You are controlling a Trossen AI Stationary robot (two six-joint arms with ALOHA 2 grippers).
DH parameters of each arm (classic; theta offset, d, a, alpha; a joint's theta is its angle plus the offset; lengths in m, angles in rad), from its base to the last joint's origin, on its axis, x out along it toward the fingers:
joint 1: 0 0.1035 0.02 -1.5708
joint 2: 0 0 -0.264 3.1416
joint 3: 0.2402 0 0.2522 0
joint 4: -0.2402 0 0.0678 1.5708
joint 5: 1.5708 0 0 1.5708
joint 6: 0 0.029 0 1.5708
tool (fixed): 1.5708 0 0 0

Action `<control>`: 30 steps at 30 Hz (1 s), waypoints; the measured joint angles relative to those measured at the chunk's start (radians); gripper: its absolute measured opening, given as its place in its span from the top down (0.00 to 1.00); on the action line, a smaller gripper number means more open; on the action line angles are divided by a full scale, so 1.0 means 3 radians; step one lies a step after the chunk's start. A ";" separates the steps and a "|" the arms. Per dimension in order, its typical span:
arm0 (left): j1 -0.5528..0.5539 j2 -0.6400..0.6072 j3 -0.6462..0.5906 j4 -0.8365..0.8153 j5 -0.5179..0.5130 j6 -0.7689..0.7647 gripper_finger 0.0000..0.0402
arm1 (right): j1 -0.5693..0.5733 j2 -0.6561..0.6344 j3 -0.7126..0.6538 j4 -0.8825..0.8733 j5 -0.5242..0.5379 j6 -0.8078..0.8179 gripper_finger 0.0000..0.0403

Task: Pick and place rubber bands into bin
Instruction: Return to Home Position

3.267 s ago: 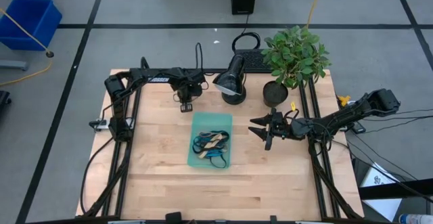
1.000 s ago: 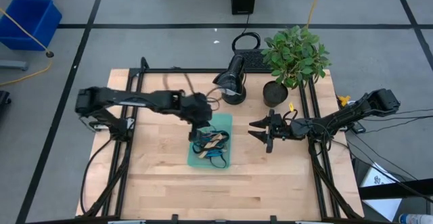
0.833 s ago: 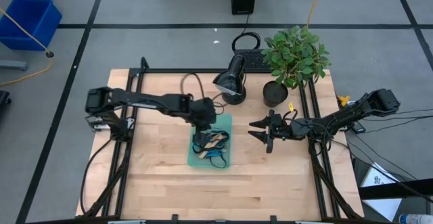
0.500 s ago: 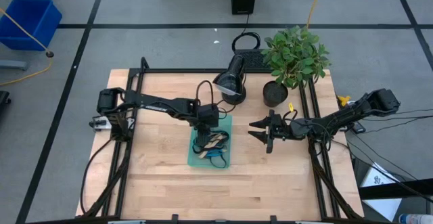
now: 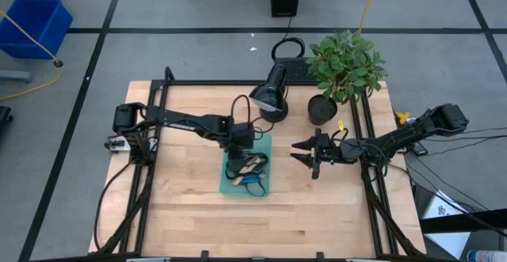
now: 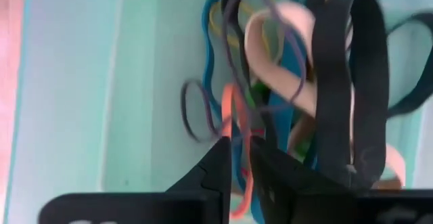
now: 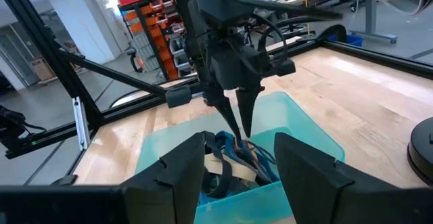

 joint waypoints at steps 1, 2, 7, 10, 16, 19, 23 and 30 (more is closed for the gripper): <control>0.0000 0.0000 -0.0001 -0.0053 0.0000 -0.0005 0.84 | 0.0000 0.0000 0.0000 0.0000 0.0000 0.0000 0.57; -0.0001 0.0000 -0.0001 -0.0099 0.0000 -0.0013 0.83 | 0.0000 0.0000 0.0000 -0.0001 0.0000 0.0000 0.57; -0.0001 -0.0108 -0.0006 -0.0372 0.0008 -0.0009 0.81 | 0.0000 -0.0001 0.0000 0.0003 0.0000 0.0012 0.57; -0.0005 -0.0334 -0.0005 -0.0405 0.0018 -0.0009 0.81 | 0.0000 0.0000 0.0000 0.0008 0.0000 0.0027 0.56; -0.0005 -0.0963 -0.0003 -0.0308 0.0025 -0.0002 0.81 | 0.0000 -0.0067 -0.0001 -0.0030 0.0002 -0.0038 0.57; -0.0003 -0.1312 -0.0079 -0.0129 0.0013 -0.0007 0.81 | -0.0027 -0.0153 0.0000 -0.0050 -0.0009 -0.0052 0.57; -0.0003 -0.1838 -0.0323 0.0107 0.0004 -0.0053 0.81 | -0.0107 -0.0354 0.0000 -0.0155 -0.0181 -0.0267 0.56; 0.0001 -0.2752 -0.0972 0.0700 -0.0027 -0.0217 0.81 | -0.0253 -0.0829 -0.0001 -0.0871 -0.0185 -0.0291 0.57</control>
